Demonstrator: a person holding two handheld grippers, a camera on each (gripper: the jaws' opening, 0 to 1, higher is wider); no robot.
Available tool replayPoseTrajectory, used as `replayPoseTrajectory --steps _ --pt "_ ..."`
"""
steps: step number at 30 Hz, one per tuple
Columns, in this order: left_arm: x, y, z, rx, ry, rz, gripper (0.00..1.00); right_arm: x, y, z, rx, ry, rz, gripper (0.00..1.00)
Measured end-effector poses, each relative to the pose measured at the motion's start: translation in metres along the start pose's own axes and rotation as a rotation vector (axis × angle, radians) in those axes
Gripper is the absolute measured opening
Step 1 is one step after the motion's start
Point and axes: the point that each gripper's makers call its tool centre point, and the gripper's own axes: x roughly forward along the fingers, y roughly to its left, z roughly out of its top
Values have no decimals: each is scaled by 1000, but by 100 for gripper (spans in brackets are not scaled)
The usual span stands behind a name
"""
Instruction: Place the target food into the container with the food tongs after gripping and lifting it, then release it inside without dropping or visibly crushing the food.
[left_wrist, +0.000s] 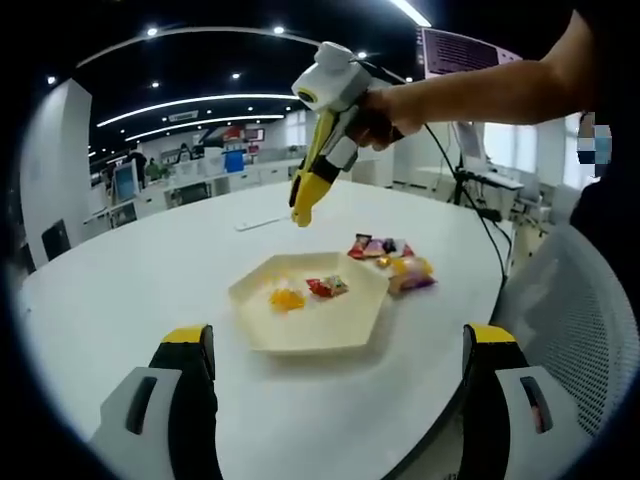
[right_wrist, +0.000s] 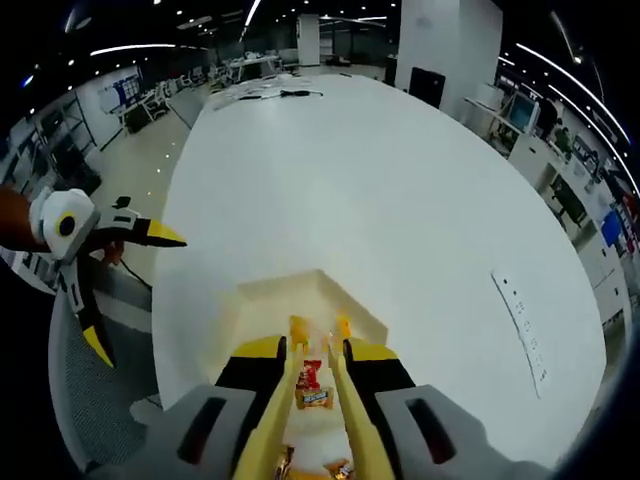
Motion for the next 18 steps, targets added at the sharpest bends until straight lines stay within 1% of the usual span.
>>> replayPoseTrajectory --steps 4,8,9,10,11,13,17,18 --pt "0 0 1 2 -3 4 100 -4 -1 -2 -2 -5 -3 22" --pt "0 1 1 1 -2 6 100 -12 -1 -4 0 -28 1 23" --pt "0 1 1 1 -4 6 100 -14 0 -4 -6 -32 0 23" --pt "0 1 1 2 -4 7 100 -16 -2 -3 -49 -52 -2 23" --pt "0 1 1 0 -4 8 100 -17 -2 -5 -38 -45 -3 23" --pt "-1 2 1 0 -6 9 100 -22 -3 -8 -42 -47 -2 24" --pt "-1 2 1 0 -5 9 100 -32 -9 -11 -38 -79 -10 24" --pt "-1 2 0 -1 -5 9 100 -35 -12 -9 -63 -104 -31 24"
